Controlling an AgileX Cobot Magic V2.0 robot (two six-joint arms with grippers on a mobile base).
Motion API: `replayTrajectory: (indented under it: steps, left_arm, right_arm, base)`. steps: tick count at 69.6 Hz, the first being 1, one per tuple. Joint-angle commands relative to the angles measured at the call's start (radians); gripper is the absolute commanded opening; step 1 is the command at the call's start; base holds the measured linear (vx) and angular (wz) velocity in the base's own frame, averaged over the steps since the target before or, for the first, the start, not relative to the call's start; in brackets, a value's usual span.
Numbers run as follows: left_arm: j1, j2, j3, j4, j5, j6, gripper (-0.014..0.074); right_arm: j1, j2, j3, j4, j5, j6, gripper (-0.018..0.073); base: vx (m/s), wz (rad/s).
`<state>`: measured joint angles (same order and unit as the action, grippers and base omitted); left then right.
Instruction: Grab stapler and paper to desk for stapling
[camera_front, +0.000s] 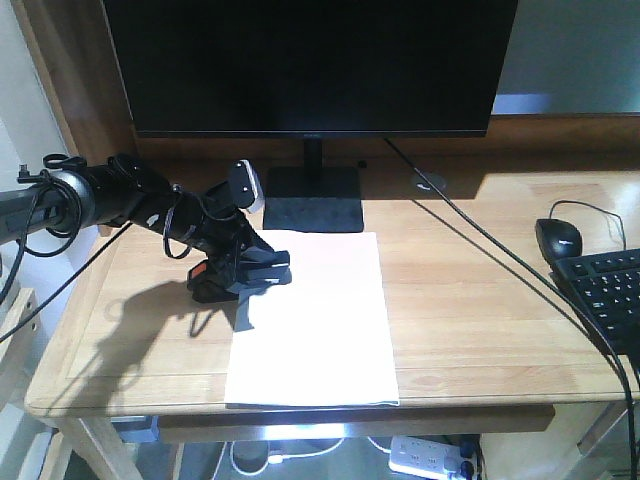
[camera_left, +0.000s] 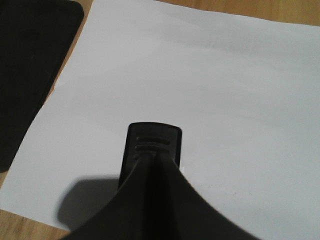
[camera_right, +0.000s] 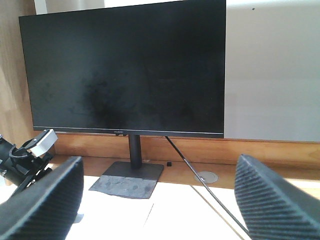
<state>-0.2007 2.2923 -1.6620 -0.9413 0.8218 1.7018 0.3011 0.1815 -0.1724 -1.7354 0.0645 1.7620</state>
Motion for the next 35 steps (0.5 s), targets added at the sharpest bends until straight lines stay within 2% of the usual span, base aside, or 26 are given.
replayTrajectory:
  steps: [1, 35]
  left_arm:
    - [-0.007, -0.017, -0.001, 0.067, 0.025, -0.011, -0.0006]
    - [-0.007, -0.017, -0.001, 0.067, 0.028, -0.011, -0.0006]
  right_arm:
    - [-0.001, 0.012, -0.028, -0.065, 0.014, -0.007, 0.0578]
    - [-0.001, 0.012, -0.028, -0.065, 0.014, -0.007, 0.0578]
  base:
    - [0.0, 0.0]
    - [0.0, 0.0]
